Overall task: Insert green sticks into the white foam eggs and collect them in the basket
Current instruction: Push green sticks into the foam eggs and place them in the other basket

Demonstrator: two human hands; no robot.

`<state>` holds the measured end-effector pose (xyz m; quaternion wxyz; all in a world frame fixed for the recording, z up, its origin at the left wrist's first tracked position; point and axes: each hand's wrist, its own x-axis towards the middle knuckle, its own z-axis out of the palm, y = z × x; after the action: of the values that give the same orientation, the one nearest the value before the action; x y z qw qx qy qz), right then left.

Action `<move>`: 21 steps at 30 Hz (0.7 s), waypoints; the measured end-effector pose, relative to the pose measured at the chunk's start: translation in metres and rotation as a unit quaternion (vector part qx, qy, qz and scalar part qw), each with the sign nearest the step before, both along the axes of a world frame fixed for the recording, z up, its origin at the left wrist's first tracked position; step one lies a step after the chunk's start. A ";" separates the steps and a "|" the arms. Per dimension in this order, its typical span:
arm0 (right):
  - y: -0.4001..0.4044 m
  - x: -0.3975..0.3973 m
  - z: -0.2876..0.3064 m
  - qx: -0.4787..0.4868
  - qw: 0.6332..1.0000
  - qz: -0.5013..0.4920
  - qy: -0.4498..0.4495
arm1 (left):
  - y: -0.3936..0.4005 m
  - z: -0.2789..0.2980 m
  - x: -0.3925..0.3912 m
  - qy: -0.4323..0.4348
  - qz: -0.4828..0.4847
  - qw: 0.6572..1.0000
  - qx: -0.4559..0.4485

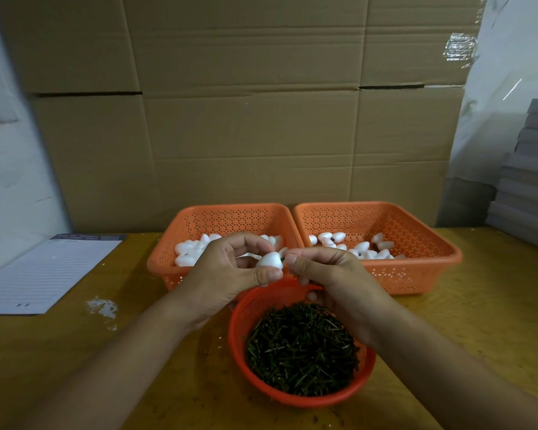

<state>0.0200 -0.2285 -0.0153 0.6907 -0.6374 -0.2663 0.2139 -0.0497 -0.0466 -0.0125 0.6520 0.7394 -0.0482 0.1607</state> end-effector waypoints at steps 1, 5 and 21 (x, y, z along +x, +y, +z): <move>0.000 0.000 0.000 -0.003 1.000 -0.003 0.000 | 0.000 0.000 0.000 0.000 -0.001 1.000 -0.003; 0.001 0.001 -0.001 -0.006 1.000 -0.008 0.002 | 0.000 0.000 -0.001 -0.002 -0.006 1.000 -0.010; 0.006 -0.003 -0.010 -0.048 0.994 0.003 -0.095 | -0.001 0.003 -0.002 -0.035 -0.019 0.999 -0.037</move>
<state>0.0166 -0.2222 -0.0257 0.6302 -0.6864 -0.3223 0.1669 -0.0517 -0.0472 -0.0090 0.6799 0.7076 -0.0785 0.1755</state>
